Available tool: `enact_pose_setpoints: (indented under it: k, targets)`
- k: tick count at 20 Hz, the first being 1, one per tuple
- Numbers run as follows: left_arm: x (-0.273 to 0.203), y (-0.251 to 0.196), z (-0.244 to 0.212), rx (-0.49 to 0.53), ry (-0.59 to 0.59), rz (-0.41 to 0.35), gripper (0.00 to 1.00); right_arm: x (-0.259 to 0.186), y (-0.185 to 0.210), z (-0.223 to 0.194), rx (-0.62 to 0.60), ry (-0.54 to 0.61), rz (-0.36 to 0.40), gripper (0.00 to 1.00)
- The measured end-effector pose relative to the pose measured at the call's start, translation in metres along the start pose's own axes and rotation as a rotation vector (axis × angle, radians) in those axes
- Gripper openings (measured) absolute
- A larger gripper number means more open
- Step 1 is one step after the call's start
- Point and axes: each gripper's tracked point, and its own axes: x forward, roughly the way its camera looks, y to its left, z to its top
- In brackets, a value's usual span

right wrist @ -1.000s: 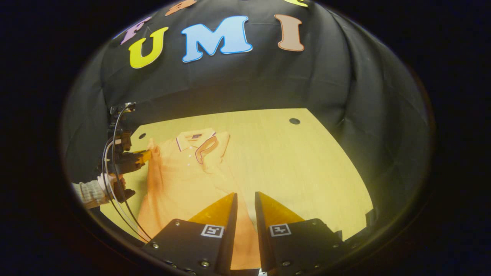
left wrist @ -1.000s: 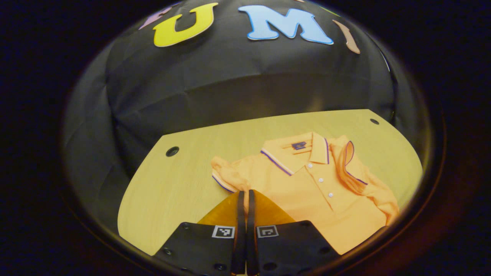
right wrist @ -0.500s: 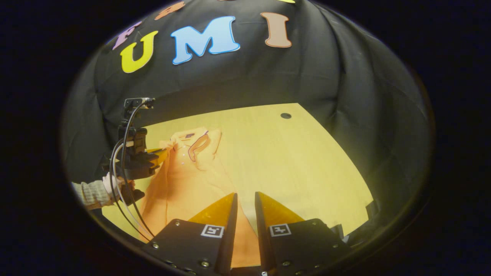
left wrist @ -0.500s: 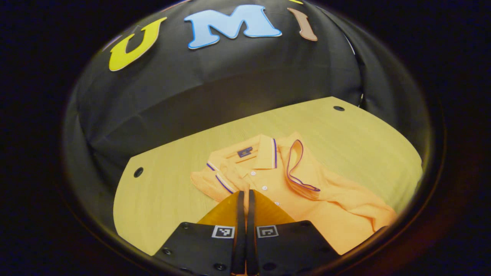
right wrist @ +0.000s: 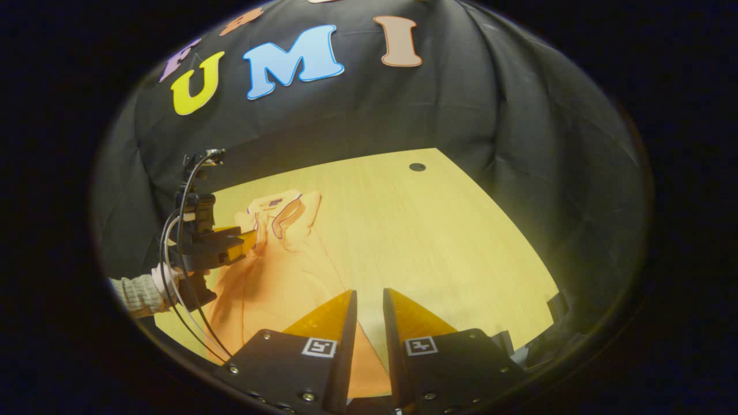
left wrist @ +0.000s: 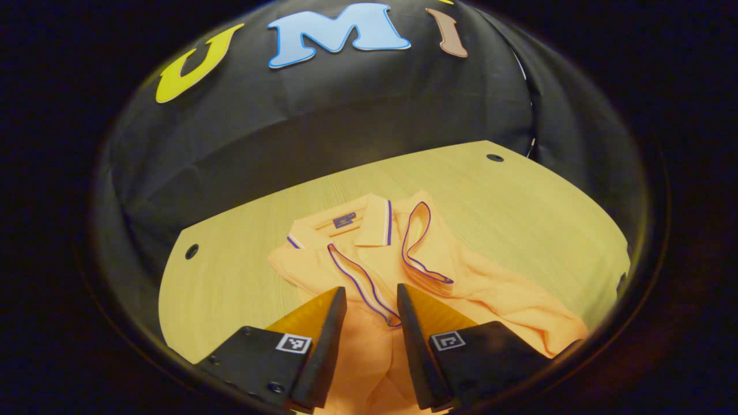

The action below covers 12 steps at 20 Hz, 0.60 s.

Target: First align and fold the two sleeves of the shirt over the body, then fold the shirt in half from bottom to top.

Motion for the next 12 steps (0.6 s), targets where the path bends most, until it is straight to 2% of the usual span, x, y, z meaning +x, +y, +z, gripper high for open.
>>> enact_pose_setpoints:
  k: [2,3,4,9,12]
  targets:
    - [-0.009,0.001,0.000,-0.015,-0.004,-0.003,0.80,0.001,0.000,-0.002,-0.003,0.004,0.008,0.29]
    - [-0.014,0.003,0.000,-0.026,-0.007,0.000,0.77,0.001,-0.001,-0.003,-0.006,0.005,0.012,0.29]
    - [-0.021,0.004,0.000,-0.043,-0.012,0.002,0.82,0.002,-0.001,-0.004,-0.009,0.005,0.016,0.28]
    - [-0.061,0.019,-0.013,-0.119,-0.022,0.011,0.84,0.008,-0.001,-0.015,-0.018,0.030,0.044,0.29]
    - [-0.090,0.029,-0.042,-0.128,0.001,0.029,0.83,0.015,0.000,-0.027,-0.030,0.065,0.059,0.29]
